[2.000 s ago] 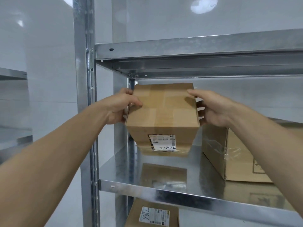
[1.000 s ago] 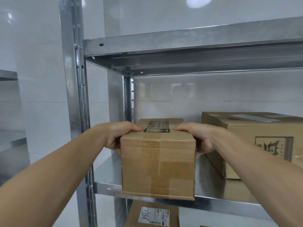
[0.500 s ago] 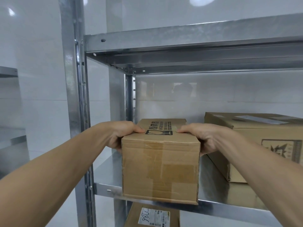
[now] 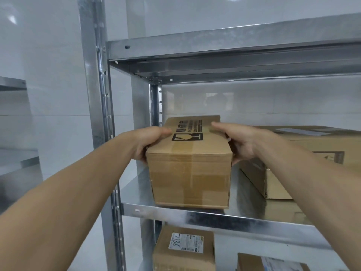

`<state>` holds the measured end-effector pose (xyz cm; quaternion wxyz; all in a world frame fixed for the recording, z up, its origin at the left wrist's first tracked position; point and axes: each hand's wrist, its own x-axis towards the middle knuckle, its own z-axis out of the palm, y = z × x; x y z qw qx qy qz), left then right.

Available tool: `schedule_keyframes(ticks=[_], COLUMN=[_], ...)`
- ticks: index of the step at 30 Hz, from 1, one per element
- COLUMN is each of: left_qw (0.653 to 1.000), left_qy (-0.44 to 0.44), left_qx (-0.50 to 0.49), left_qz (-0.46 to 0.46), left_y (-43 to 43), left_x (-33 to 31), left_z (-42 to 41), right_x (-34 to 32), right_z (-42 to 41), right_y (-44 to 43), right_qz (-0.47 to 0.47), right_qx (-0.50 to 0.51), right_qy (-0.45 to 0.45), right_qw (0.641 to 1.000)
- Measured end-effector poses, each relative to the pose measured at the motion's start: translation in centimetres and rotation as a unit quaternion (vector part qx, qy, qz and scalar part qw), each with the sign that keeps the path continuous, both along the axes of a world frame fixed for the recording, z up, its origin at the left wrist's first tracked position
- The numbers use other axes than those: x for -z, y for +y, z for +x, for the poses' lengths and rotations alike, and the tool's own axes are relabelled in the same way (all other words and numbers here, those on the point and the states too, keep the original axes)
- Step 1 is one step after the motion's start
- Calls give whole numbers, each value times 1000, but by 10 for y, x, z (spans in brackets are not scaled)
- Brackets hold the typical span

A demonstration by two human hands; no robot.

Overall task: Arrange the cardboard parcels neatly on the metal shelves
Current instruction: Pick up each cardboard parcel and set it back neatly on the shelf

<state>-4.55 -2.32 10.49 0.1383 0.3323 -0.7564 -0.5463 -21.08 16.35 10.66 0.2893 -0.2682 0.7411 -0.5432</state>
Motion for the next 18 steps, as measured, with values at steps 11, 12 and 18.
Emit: schedule_keyframes(ticks=[11,12,18], left_qw=[983,983,984], left_qy=[148,151,173], left_qx=[-48,-44,30], left_qz=[-95,-91,24], left_y=[13,12,13], left_x=[-11,-9,-3], left_z=[5,6,11], right_x=[-15,-17,-18], right_z=[-6,-7,-14], right_y=[12,13,15], right_qz=[-177,-184,-176], right_qx=[64,71,61], right_qy=[-36,-40,-45], right_qw=[981,980,981])
